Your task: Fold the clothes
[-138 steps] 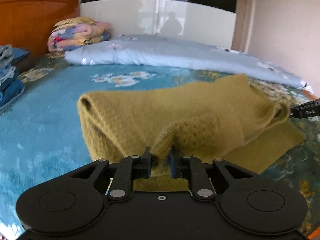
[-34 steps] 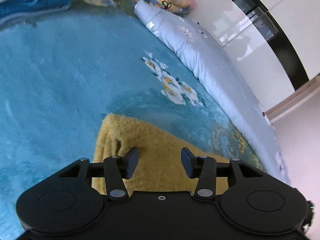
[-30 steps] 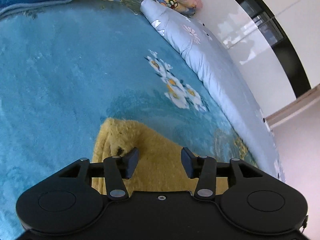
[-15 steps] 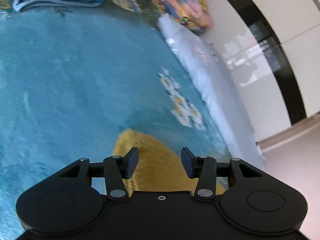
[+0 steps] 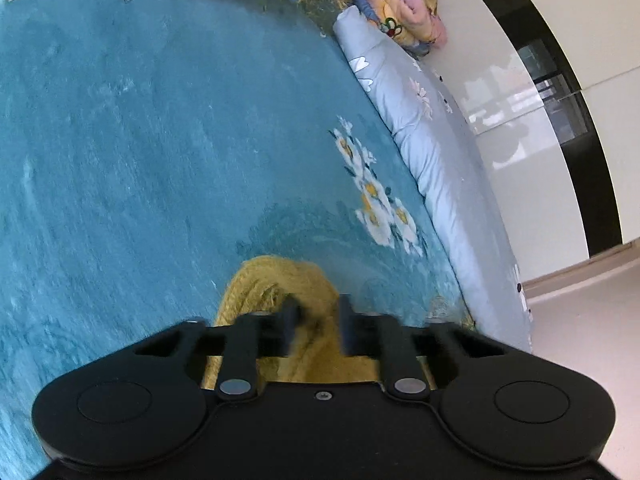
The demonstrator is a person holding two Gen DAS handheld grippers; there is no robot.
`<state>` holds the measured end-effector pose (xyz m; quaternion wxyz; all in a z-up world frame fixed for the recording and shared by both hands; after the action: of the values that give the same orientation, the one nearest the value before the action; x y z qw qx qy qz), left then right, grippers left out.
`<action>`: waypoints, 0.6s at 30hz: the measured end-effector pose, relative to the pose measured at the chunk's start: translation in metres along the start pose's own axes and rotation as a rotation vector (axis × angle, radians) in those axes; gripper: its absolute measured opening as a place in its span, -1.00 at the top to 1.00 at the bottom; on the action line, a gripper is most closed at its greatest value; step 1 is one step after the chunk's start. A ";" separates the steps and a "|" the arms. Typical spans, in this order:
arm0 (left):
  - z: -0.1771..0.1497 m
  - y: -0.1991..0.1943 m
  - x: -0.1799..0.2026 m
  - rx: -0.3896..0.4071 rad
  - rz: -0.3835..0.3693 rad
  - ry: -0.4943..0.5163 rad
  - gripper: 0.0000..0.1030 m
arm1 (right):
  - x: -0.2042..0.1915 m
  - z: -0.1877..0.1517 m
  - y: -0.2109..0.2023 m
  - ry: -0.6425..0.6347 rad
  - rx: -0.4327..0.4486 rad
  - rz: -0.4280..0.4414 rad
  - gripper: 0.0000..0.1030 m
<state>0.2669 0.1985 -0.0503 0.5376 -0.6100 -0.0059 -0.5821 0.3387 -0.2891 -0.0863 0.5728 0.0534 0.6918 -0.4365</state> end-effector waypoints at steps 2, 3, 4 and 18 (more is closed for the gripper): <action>-0.001 0.001 0.003 -0.007 -0.001 0.009 0.74 | 0.001 0.001 0.003 0.001 -0.005 -0.013 0.71; -0.001 0.005 0.002 -0.024 0.002 0.009 0.72 | 0.001 0.001 0.004 -0.001 -0.006 -0.015 0.72; -0.001 0.010 0.001 -0.040 0.005 0.009 0.58 | 0.000 0.001 0.005 -0.002 -0.006 -0.017 0.72; -0.003 0.012 -0.007 0.072 -0.020 0.003 0.90 | -0.010 0.007 -0.003 -0.060 0.073 -0.028 0.83</action>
<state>0.2704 0.1960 -0.0640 0.5533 -0.5895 -0.0322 -0.5877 0.3454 -0.2913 -0.0758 0.5847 0.0513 0.6588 -0.4707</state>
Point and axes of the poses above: each gripper's, at about its wrist camera, not at the fingertips, and y roughly the way its jaws point, x to its right, z to its top, the point moved 7 cm from there along y, roughly the way its jaws point, and after that the axes turned 7 degrees about -x, right-handed, at the moved point
